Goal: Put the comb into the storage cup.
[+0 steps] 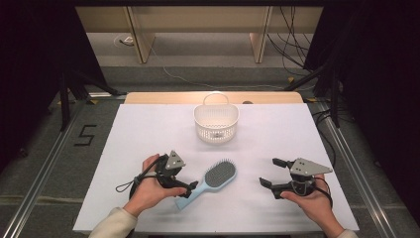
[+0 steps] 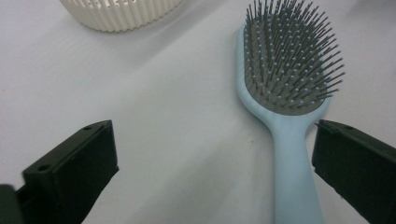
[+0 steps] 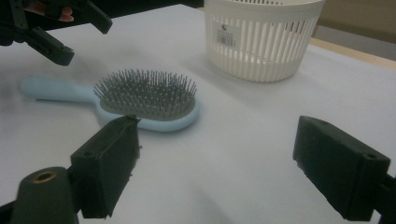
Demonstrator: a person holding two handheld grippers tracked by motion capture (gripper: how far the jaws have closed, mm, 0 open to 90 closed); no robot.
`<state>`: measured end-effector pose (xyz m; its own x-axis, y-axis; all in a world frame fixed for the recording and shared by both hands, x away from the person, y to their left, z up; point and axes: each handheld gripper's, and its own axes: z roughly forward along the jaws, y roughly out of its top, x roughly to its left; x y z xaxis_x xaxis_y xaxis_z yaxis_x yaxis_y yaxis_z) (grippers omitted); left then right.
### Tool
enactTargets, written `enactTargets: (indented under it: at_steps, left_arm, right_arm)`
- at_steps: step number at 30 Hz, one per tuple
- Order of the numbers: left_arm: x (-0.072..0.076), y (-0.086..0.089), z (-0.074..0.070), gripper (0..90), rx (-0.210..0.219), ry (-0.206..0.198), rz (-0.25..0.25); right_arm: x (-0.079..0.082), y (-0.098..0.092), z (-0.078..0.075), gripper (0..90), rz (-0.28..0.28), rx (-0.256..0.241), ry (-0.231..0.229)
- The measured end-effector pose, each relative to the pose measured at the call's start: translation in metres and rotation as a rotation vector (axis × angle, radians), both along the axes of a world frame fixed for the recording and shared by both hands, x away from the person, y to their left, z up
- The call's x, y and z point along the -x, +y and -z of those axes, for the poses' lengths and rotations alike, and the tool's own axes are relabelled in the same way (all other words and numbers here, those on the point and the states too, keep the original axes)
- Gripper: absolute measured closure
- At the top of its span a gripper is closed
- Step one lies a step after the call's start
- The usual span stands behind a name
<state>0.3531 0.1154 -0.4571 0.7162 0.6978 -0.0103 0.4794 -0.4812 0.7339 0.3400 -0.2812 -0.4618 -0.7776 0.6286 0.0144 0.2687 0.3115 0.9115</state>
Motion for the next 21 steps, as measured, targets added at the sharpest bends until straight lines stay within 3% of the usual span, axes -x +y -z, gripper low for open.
enactTargets:
  at_steps: [4,17,21]
  left_arm:
    - [0.0,0.006,0.0,0.0,0.021,-0.016,-0.018]
    - [0.004,0.027,-0.01,0.0,0.188,-0.17,-0.033]
    - [0.003,0.028,-0.011,0.0,0.202,-0.18,-0.033]
  right_arm:
    - [0.001,0.0,-0.001,15.7,-0.002,-0.003,-0.005]
    - [0.006,-0.004,-0.004,15.7,0.01,-0.025,-0.016]
    - [0.008,-0.006,-0.005,15.6,0.011,-0.03,-0.02]
